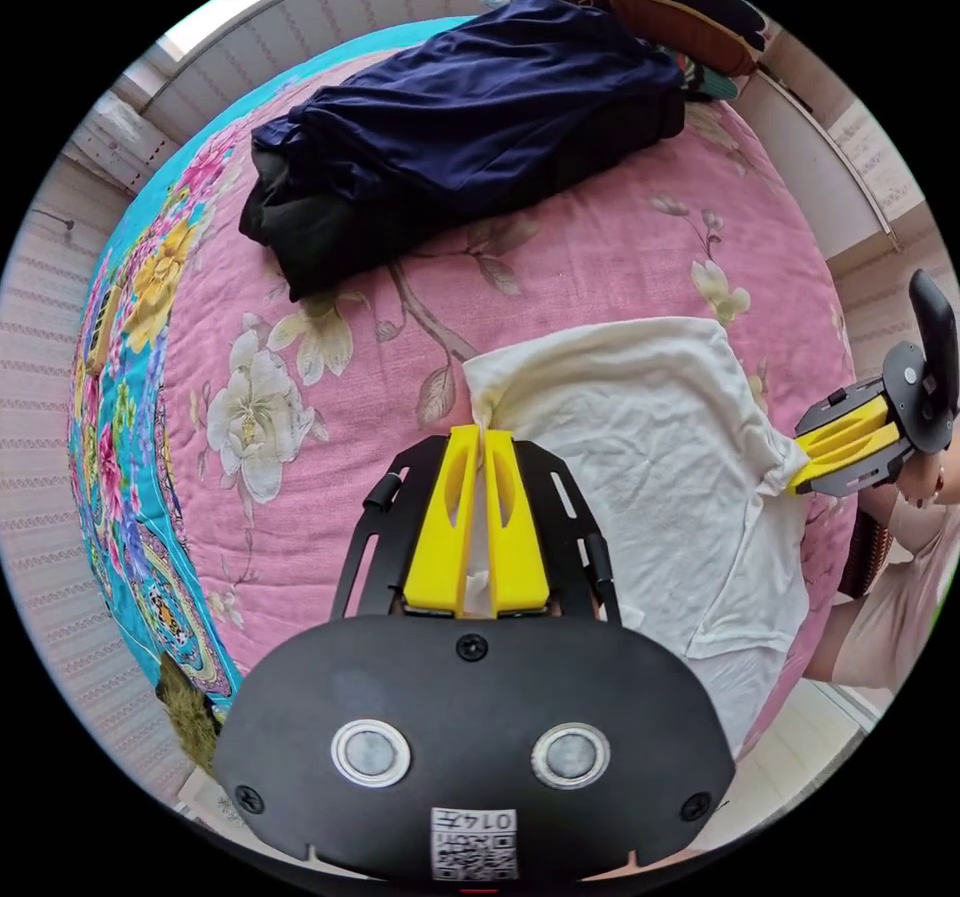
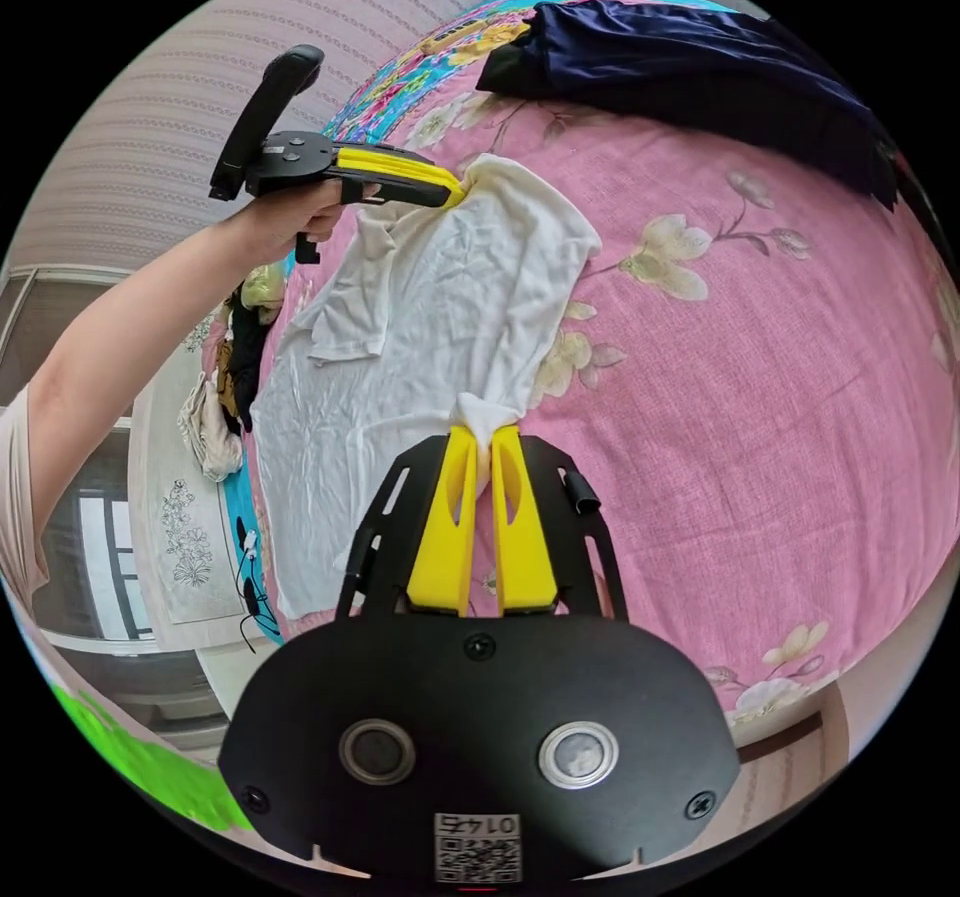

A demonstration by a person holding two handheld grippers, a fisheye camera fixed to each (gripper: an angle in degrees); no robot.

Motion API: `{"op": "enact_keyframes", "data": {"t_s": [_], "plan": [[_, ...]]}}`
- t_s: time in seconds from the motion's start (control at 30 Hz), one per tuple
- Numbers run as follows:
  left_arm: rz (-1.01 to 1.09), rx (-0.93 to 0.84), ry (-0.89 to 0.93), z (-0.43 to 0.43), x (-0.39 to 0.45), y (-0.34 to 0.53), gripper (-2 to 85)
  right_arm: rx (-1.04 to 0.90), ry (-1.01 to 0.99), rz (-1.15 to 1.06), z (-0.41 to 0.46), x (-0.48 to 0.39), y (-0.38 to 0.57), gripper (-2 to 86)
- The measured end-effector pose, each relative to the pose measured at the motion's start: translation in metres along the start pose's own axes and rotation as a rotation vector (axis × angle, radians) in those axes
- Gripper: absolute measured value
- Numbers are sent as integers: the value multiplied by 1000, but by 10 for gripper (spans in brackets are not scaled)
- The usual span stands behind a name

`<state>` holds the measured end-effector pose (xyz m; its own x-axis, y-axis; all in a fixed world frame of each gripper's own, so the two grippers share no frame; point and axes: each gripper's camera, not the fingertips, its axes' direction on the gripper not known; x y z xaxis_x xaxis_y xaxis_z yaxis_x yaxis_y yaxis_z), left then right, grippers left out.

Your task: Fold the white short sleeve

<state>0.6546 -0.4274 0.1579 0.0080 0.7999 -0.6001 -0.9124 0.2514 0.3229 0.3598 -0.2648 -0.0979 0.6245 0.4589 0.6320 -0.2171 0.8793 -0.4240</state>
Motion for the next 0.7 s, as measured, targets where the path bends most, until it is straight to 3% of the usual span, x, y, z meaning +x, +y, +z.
{"op": "enact_keyframes", "data": {"t_s": [0.2,0.7], "plan": [[1,100,-19,-58,11,30,-7,41,-48,14,20,-9,30,15],[-136,279,-112,-207,50,160,-7,173,173,-331,99,-143,103,10]]}}
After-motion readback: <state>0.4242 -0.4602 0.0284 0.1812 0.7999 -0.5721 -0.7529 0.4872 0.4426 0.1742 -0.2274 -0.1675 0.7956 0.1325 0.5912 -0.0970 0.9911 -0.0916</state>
